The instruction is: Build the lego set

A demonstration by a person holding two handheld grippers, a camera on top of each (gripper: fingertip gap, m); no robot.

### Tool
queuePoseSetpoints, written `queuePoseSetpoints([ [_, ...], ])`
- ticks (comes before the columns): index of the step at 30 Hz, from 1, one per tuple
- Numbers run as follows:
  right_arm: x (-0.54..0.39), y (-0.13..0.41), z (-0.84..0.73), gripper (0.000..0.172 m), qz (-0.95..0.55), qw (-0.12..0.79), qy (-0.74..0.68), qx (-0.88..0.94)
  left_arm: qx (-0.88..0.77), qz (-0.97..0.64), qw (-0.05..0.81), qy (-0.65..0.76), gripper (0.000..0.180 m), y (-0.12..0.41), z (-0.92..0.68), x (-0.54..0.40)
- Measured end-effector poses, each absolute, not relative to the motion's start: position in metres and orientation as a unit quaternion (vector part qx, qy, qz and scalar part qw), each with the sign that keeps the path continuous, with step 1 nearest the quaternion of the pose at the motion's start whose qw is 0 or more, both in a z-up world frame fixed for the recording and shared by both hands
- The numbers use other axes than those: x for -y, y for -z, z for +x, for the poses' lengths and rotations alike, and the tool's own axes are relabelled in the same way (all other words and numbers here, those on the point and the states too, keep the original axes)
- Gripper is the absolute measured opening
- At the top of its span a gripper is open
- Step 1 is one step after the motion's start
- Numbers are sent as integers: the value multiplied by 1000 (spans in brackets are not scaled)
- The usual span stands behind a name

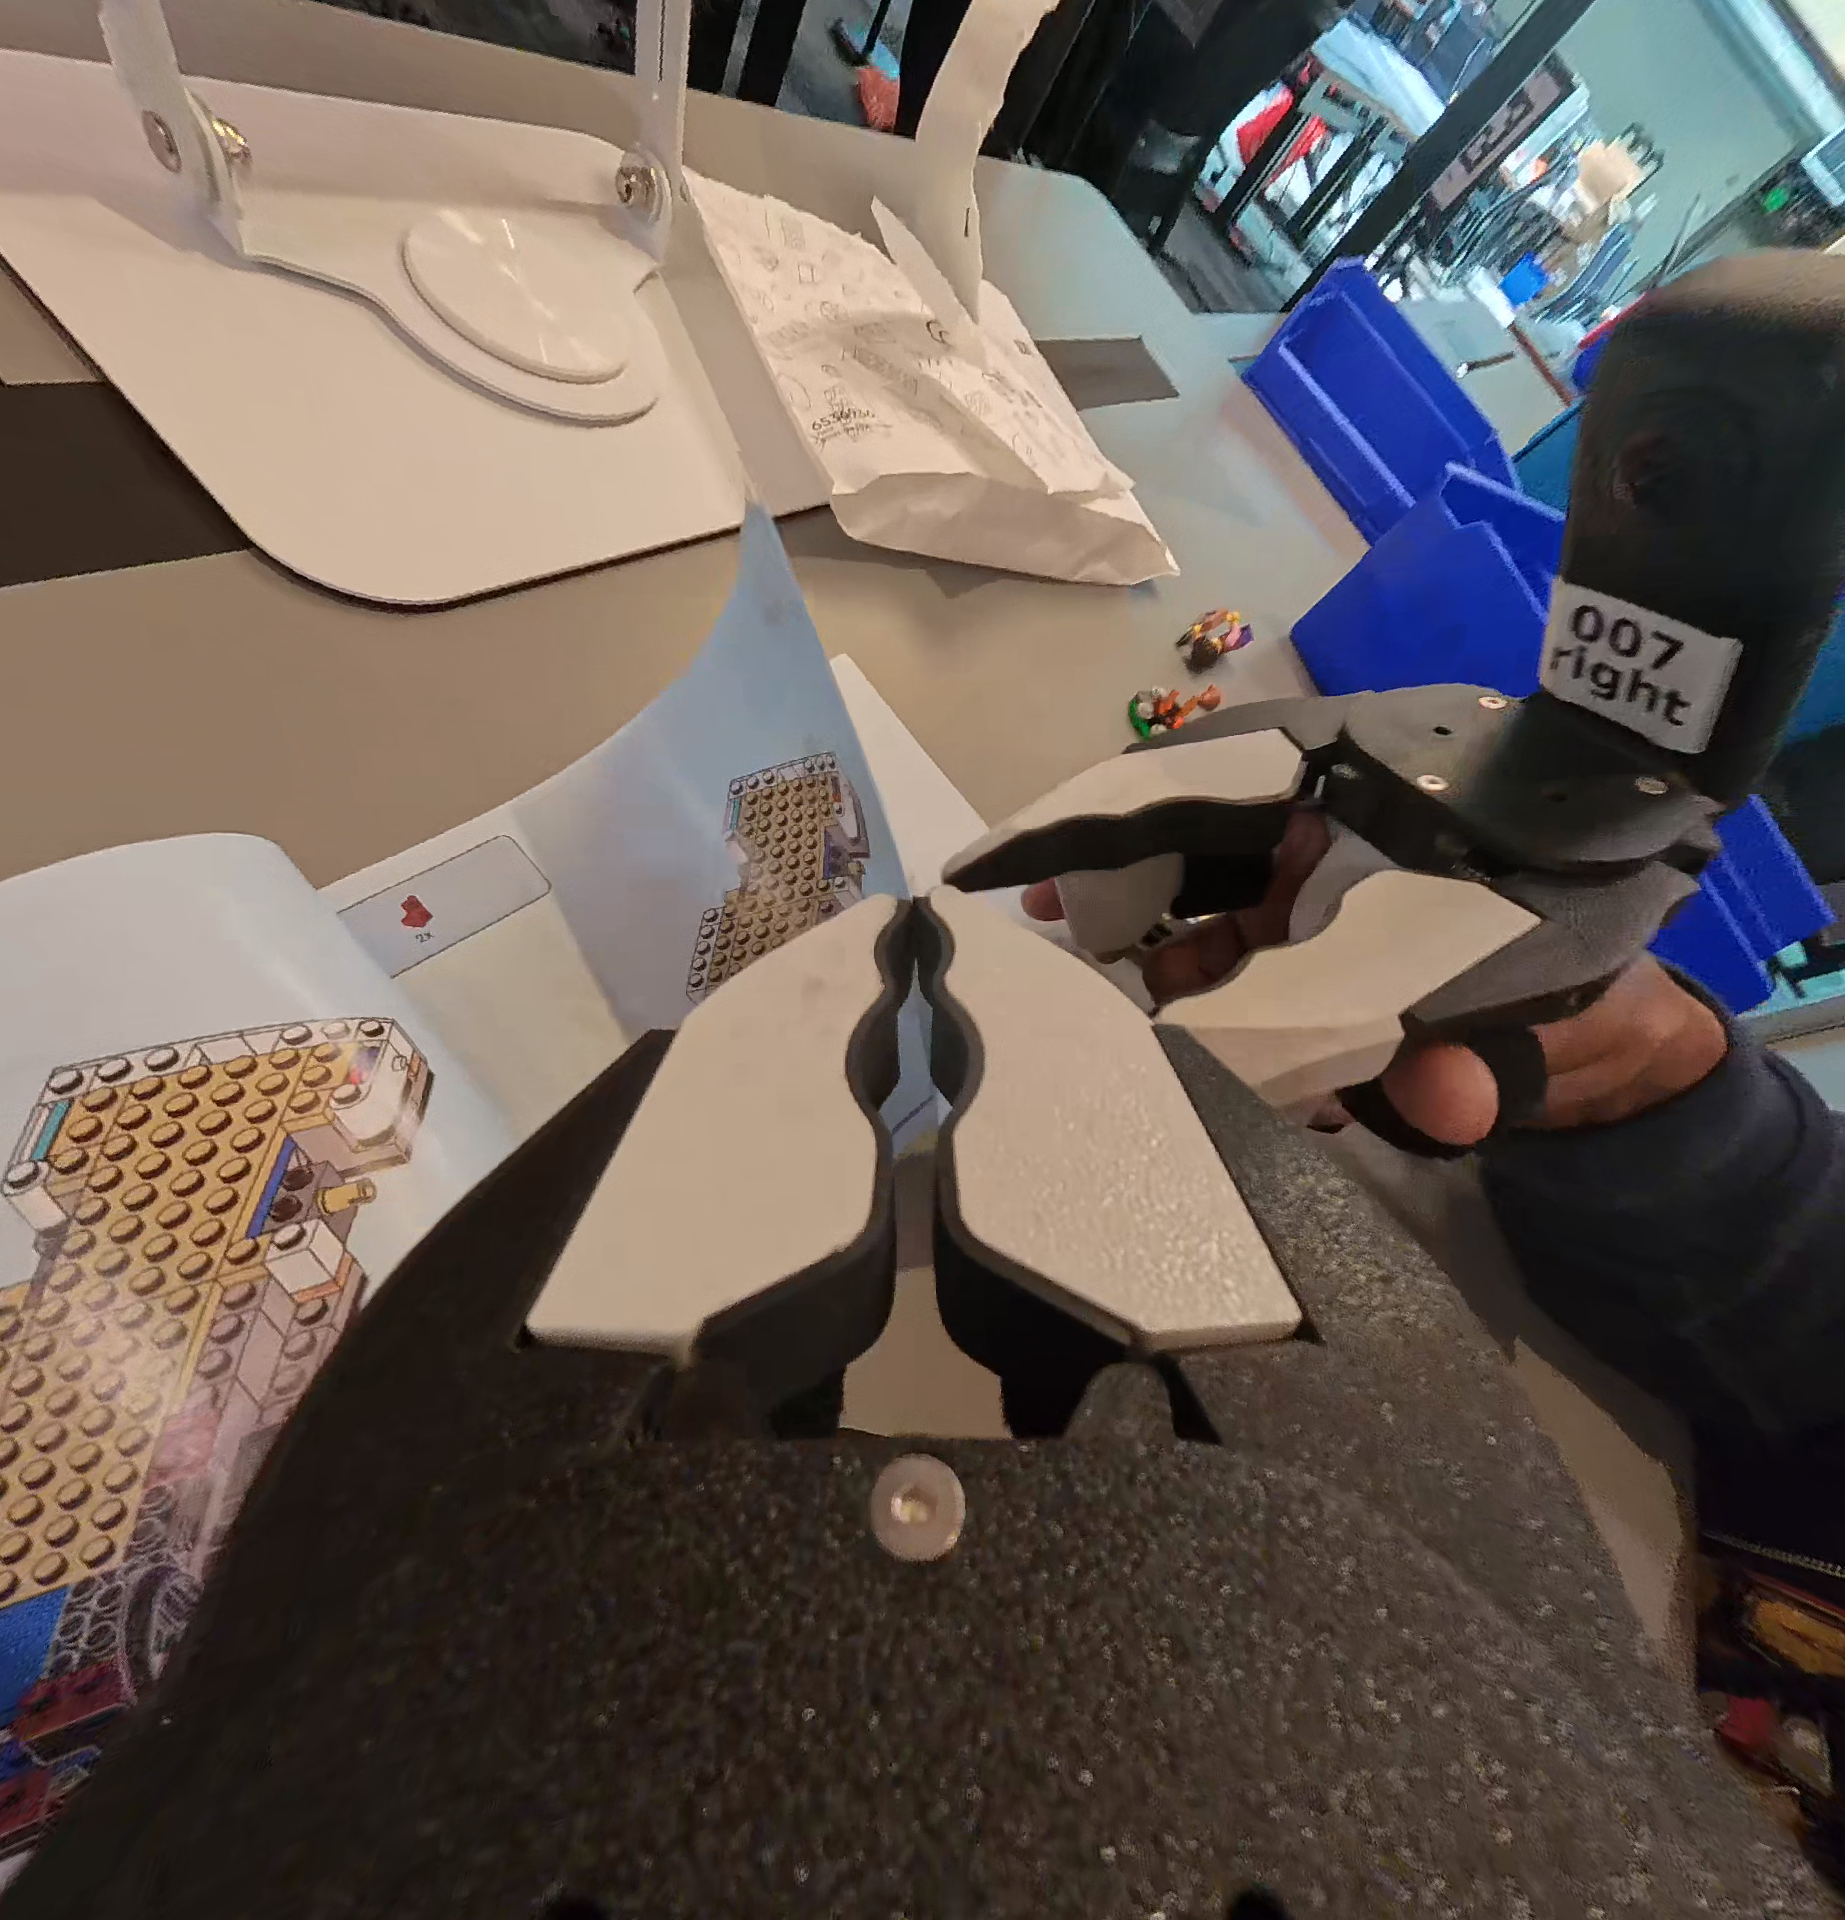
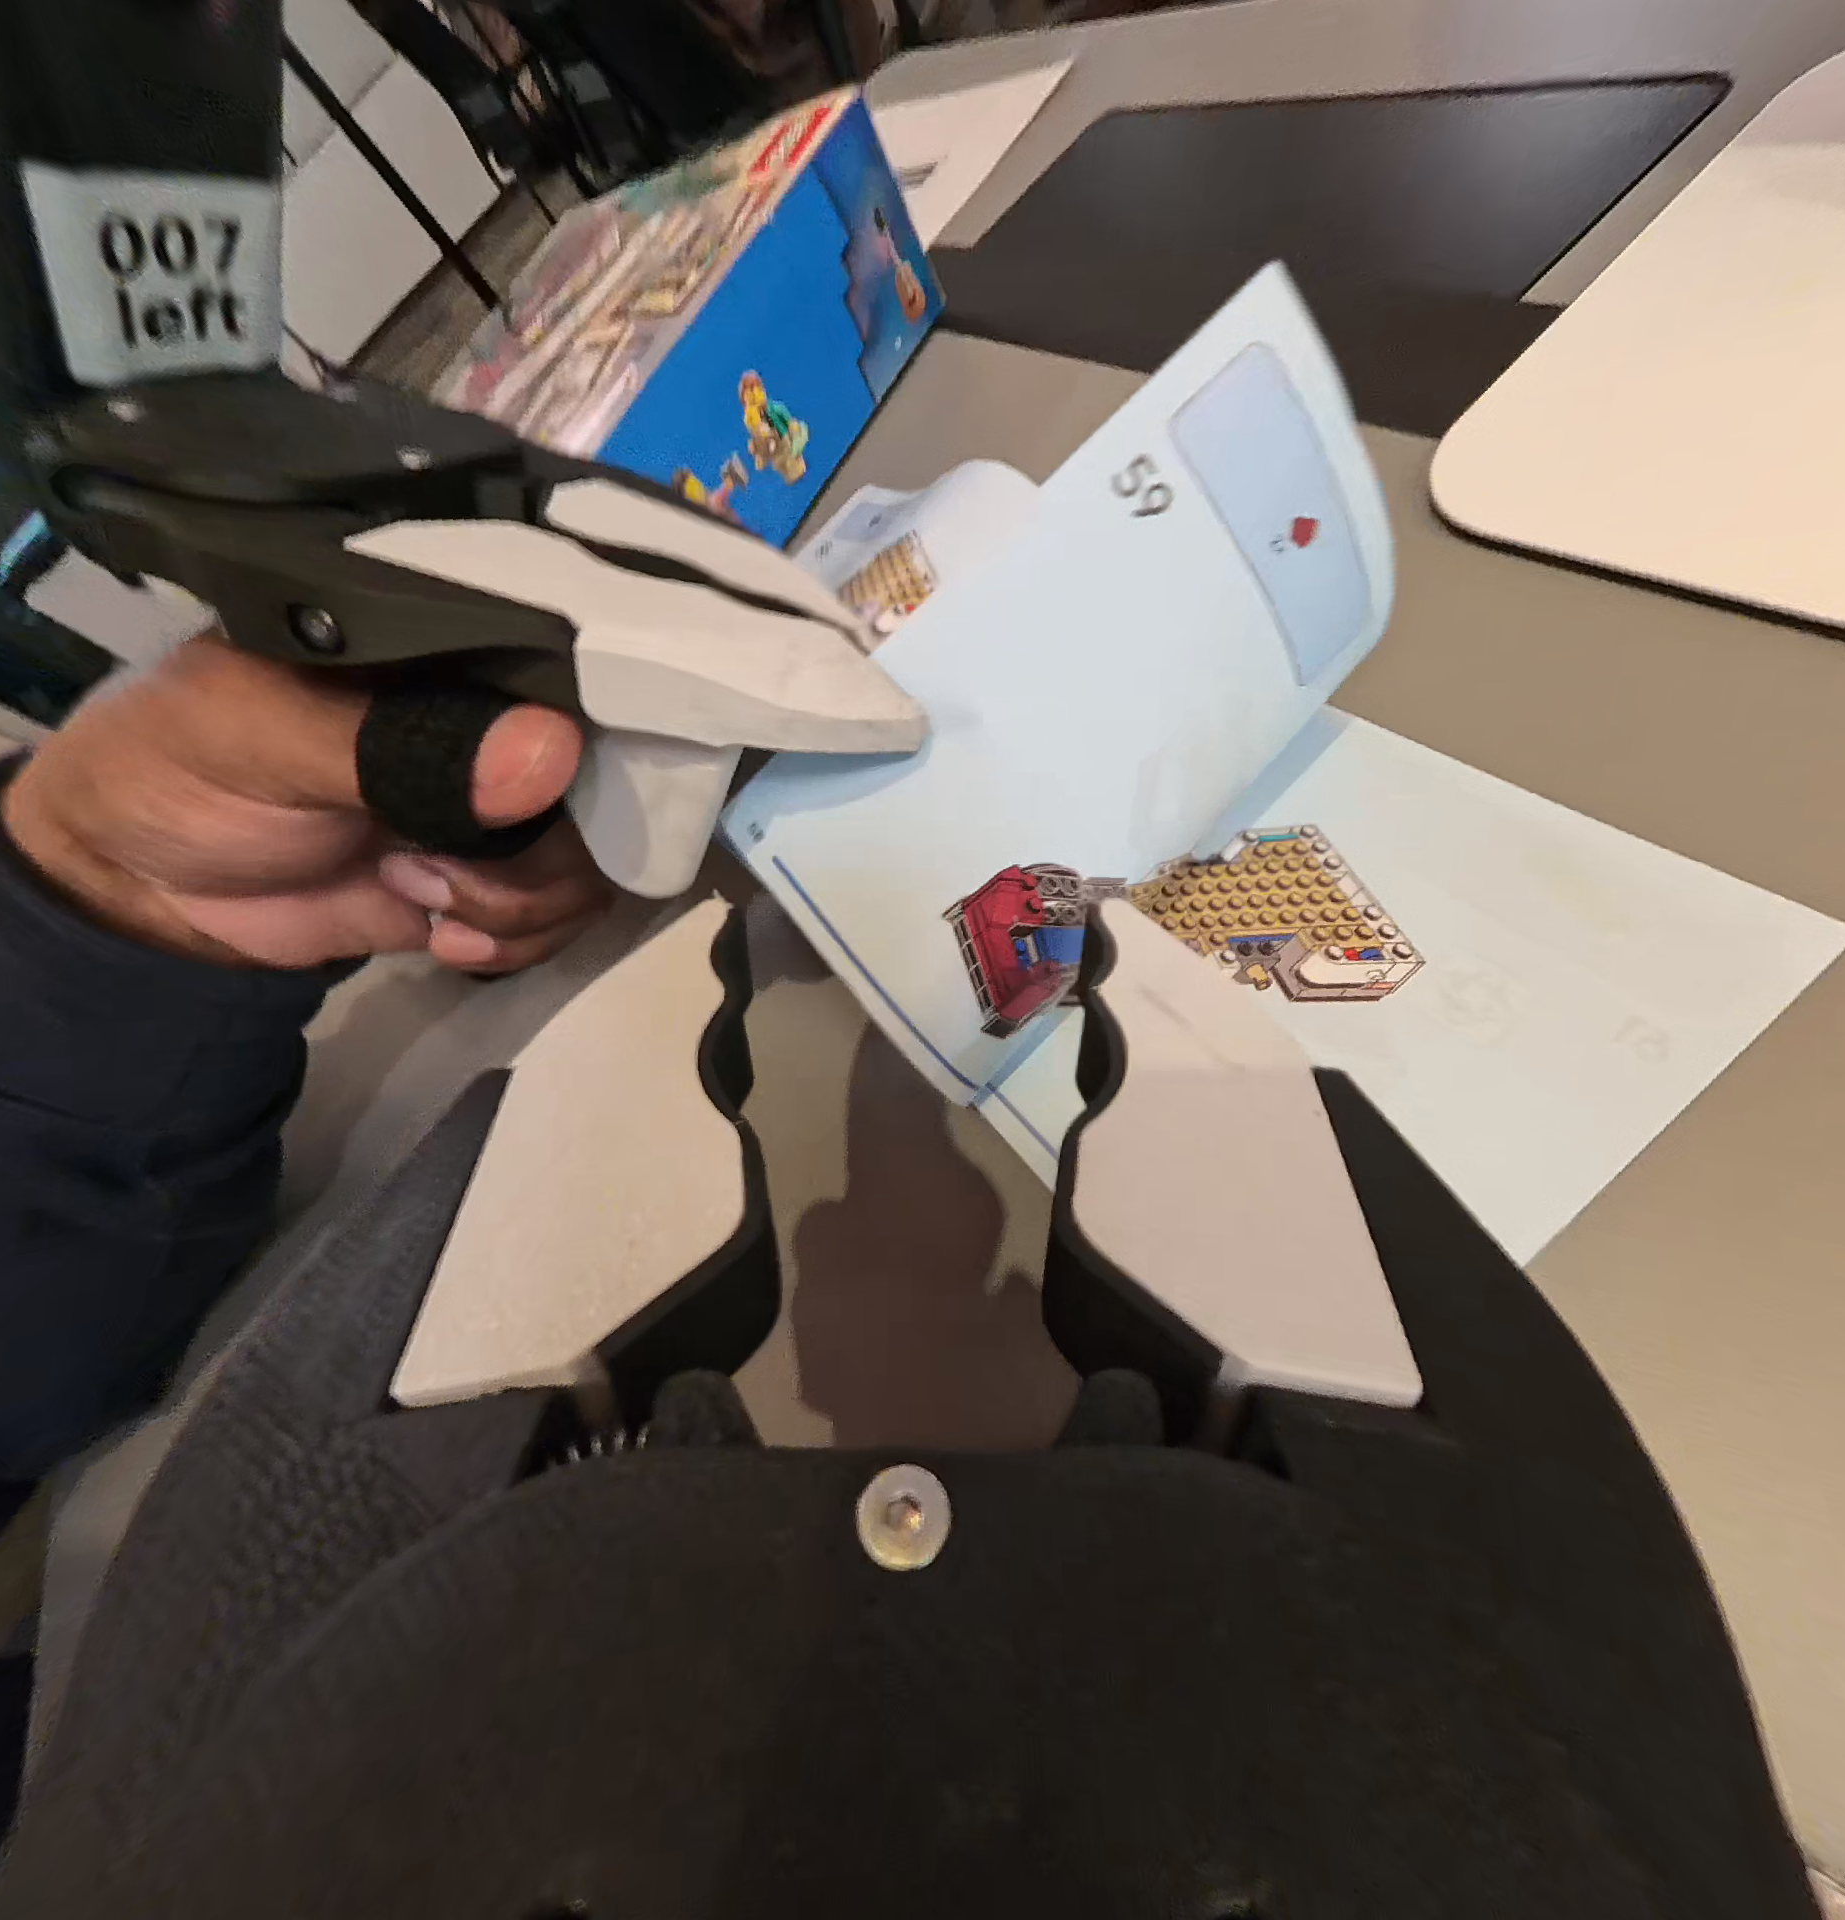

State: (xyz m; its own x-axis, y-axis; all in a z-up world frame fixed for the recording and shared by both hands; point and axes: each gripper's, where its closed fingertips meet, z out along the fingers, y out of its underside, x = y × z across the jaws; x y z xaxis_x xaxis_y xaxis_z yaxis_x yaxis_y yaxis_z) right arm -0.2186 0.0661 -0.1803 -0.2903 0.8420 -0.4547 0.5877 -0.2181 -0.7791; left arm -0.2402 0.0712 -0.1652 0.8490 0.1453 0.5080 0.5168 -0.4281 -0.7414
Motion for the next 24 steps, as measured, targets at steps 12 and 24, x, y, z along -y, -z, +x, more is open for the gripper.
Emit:
queuePoseSetpoints([
  [12,-50,184,-231,60,-586,101,-538,598,215,-770,540,262,3,149,-225,-60],
  [24,-53,171,-225,35,-567,71,-586,575,206,-766,551,260,7,147,-232,-54],
])
